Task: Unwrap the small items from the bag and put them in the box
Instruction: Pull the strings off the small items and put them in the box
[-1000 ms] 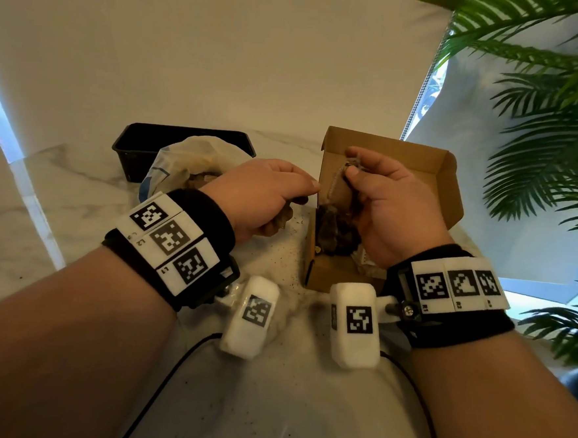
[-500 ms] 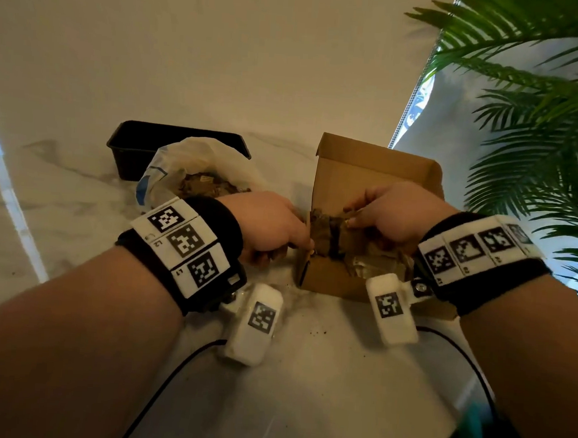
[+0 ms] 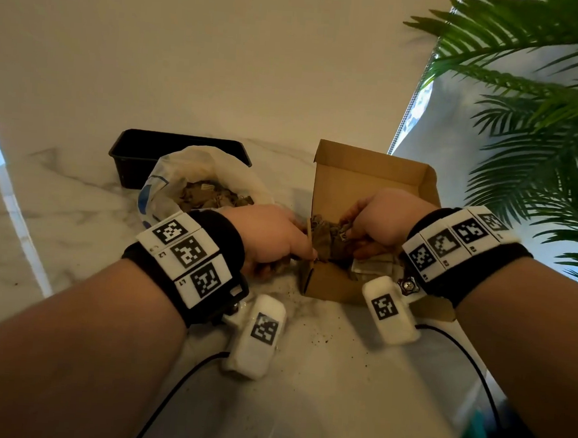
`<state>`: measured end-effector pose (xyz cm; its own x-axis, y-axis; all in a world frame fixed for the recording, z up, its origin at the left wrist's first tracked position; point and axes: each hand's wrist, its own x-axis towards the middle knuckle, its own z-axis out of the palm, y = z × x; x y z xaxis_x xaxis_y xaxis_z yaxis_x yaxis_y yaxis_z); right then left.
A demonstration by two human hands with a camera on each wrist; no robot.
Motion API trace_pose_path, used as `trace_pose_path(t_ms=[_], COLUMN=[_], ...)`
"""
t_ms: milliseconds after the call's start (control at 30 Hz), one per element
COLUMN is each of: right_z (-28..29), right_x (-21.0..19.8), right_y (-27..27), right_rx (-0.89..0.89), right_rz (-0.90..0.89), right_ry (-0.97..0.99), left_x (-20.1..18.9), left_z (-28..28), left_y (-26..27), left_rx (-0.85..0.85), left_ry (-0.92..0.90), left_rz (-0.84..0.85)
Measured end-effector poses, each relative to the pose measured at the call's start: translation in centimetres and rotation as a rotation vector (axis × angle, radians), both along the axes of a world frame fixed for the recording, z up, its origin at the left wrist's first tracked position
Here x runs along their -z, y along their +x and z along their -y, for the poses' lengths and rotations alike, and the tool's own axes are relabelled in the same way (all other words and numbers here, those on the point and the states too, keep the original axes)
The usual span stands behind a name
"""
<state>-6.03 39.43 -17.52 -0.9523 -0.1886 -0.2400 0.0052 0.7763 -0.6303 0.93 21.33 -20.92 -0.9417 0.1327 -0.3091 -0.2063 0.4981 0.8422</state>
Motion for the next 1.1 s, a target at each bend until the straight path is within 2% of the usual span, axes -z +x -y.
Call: trace_pose_path(t_ms=[367,567,700,767,933,1100], right_z=[0.2,0.9,2.0,2.6,3.1,3.6], right_x=[-2.4,-3.5,-1.8,-0.4,2.2,3.1], right_y=[1.4,1.9,2.1,2.4,3.0,3.3], right_rx=[0.054,0.086,0.111,0.101,-0.014,-0.076], right_rz=[-0.142,-0.079,0.077,0.117,0.101,0.031], right_ry=[-0.102,-0.49,-0.823,-0.903,-0.868,-0.85], left_x=[-0.1,-1.0,-1.8,-2.0,-2.2,-2.1], left_z=[0.0,-0.1,0.2,0.3,0.3,-0.2], left_y=[0.2,0.5,0.5,0.6,0.7,0.9], left_rx=[-0.047,-0.221,-0.22,-0.207,-0.158,-0.099], left_ry=[0.097,0.504,0.707,0.781,0.837,0.864], left_rz=[0.039,0.012,-0.039,-0.053,-0.068,-0.06])
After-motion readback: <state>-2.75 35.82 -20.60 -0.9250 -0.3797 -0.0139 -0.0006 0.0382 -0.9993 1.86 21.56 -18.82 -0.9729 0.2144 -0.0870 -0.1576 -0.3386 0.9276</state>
